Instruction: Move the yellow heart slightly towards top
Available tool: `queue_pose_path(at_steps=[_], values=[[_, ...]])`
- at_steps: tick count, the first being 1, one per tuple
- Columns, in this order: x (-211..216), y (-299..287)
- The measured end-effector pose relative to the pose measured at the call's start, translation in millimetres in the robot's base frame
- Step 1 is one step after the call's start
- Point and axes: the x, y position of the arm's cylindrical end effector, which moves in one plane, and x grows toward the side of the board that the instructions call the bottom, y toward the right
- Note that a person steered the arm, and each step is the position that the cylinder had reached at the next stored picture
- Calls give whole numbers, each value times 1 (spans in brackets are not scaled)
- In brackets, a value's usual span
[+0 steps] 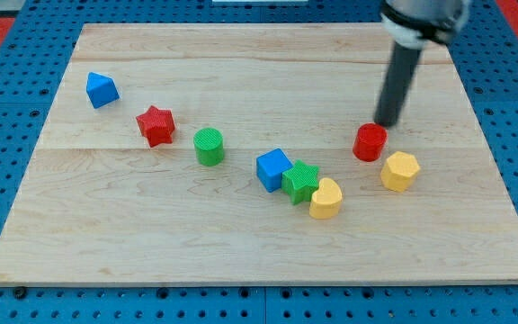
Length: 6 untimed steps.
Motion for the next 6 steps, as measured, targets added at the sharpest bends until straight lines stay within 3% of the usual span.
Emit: queue_pose_path(at_steps=[1,2,3,4,6], values=[[80,22],[137,-19],[165,-44],[155,-112],[113,-94]])
